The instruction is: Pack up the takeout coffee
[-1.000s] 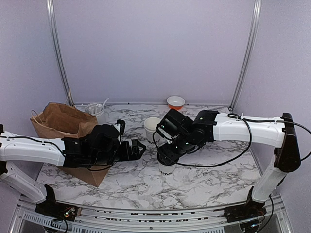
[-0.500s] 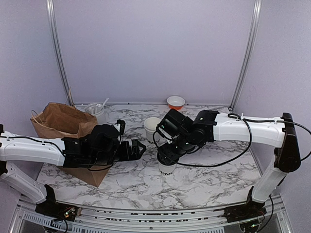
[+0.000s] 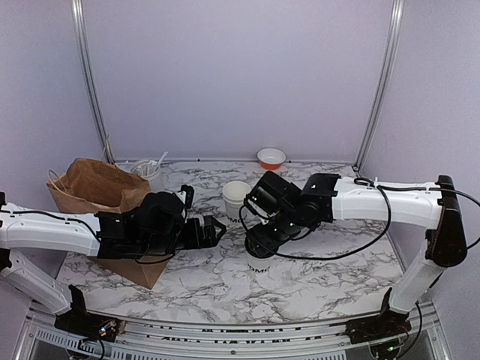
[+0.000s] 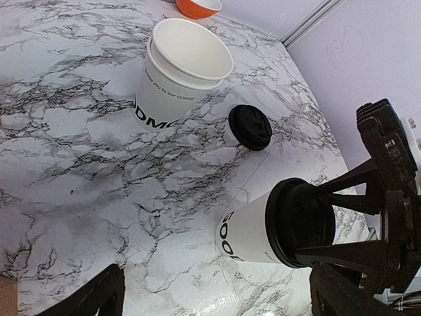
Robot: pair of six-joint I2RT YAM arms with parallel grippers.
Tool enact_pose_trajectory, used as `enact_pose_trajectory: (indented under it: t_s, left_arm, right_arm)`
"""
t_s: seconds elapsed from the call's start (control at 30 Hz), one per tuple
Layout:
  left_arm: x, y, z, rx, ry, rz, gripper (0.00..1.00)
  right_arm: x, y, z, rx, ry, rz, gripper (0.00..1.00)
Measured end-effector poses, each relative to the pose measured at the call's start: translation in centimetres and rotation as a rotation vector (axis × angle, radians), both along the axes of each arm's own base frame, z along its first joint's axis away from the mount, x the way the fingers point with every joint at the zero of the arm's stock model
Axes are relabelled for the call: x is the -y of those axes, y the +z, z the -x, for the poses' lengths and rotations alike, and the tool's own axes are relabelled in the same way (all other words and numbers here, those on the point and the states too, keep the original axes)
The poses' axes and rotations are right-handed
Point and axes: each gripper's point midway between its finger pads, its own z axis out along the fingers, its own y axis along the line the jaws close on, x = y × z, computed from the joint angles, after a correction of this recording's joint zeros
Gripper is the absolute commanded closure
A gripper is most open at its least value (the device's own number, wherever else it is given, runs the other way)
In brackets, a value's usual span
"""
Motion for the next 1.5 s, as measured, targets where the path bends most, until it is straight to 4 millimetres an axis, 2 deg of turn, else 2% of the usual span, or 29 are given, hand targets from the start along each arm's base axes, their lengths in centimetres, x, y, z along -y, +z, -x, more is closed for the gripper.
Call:
enact_pose_trajectory:
  t_s: [0.37, 0.7, 1.07, 1.5]
  left_arm:
    - [0.3, -0.3, 0.2, -0.011, -0.016, -0.001, 0.02]
    - [3.4, -2.6, 0.7, -0.081, -0.116, -0.046, 0.06]
    - [5.8, -3.3, 0.8, -0.107, -0.171, -0.057, 0.11]
    - [6.2, -4.9, 0.2, -0.124, -0.155, -0.117, 0.17]
  right_arm:
    - [-0.1, -0.3, 0.1, -0.001, -0.001, -0.035, 0.24]
    - [0.1, -0.5, 0.0, 0.026, -0.013, -0.097, 0.24]
    - [0.1, -1.0, 0.0, 0.047, -0.031, -0.14, 0.24]
    - [0.0, -0.9, 0.0, 0.058, -0.037, -0.158, 0.22]
